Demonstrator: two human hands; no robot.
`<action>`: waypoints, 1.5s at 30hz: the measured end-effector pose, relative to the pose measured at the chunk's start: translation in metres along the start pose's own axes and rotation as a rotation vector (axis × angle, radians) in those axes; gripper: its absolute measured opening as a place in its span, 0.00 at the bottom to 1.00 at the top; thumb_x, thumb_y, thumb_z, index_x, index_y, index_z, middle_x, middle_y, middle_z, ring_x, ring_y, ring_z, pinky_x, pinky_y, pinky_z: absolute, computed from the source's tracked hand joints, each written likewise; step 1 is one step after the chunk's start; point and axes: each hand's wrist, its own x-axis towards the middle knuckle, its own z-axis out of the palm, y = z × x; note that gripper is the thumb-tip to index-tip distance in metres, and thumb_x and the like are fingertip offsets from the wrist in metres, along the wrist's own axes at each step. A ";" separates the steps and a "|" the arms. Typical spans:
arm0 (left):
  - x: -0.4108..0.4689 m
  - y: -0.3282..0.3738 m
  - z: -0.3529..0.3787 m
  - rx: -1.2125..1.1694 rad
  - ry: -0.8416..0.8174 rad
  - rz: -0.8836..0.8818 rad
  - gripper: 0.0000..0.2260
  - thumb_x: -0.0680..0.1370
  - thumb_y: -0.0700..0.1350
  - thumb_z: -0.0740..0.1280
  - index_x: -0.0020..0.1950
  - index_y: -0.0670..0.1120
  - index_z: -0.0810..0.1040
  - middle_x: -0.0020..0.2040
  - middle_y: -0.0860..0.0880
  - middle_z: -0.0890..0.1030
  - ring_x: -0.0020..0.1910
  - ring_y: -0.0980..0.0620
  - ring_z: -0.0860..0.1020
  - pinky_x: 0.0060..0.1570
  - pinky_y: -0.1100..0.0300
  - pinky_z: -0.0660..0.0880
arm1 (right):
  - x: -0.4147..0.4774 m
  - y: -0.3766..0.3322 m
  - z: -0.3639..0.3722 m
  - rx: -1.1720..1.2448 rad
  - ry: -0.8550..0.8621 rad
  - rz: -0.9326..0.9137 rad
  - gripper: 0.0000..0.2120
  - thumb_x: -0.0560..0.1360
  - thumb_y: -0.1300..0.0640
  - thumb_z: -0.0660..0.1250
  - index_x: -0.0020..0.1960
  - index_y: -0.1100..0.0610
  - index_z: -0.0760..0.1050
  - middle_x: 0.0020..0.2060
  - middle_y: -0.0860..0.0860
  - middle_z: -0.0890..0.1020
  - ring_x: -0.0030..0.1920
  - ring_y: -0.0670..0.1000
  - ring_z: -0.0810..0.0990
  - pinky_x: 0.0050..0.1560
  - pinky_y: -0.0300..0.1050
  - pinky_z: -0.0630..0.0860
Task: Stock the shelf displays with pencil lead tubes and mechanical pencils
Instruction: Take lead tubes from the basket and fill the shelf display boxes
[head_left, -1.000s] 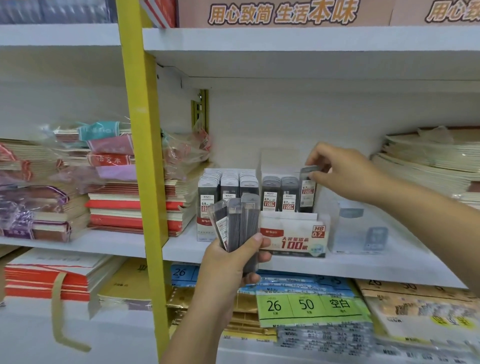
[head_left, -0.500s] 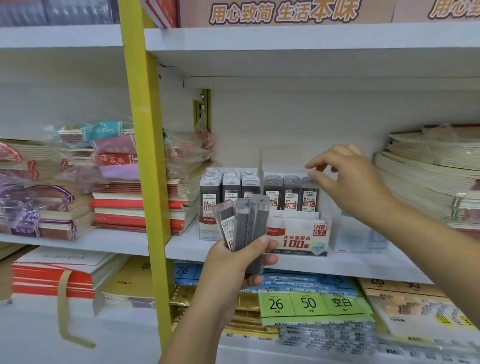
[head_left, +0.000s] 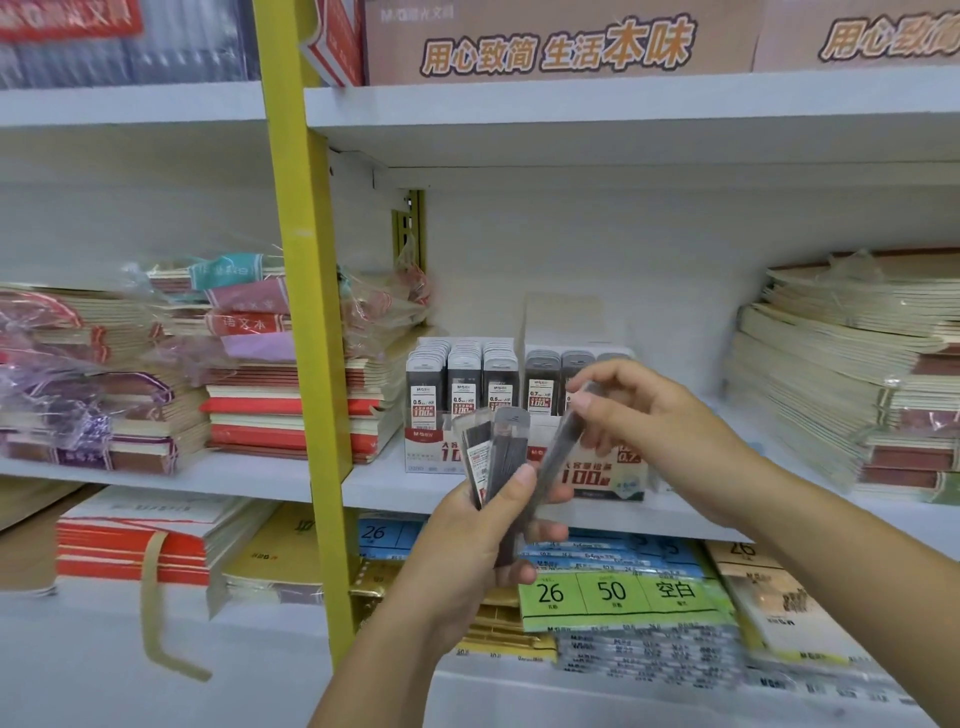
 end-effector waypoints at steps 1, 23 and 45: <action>0.000 0.000 -0.001 -0.003 0.010 -0.006 0.18 0.74 0.57 0.70 0.61 0.53 0.80 0.54 0.50 0.87 0.44 0.55 0.85 0.29 0.65 0.75 | -0.001 0.000 -0.002 0.000 0.002 0.009 0.04 0.76 0.51 0.68 0.49 0.47 0.79 0.43 0.48 0.85 0.40 0.47 0.81 0.44 0.41 0.76; 0.018 -0.010 -0.005 -0.010 0.293 0.034 0.20 0.80 0.60 0.64 0.57 0.43 0.76 0.35 0.48 0.80 0.27 0.56 0.77 0.21 0.63 0.67 | 0.033 -0.036 -0.058 -0.655 0.338 -0.272 0.12 0.73 0.62 0.71 0.47 0.47 0.73 0.37 0.42 0.82 0.38 0.40 0.79 0.41 0.28 0.72; 0.012 -0.010 -0.013 0.027 0.148 0.092 0.18 0.71 0.61 0.67 0.56 0.54 0.80 0.47 0.49 0.87 0.40 0.55 0.84 0.32 0.59 0.81 | 0.051 0.004 -0.040 -1.004 0.350 -0.189 0.08 0.77 0.52 0.67 0.55 0.48 0.78 0.45 0.43 0.74 0.50 0.43 0.67 0.49 0.36 0.61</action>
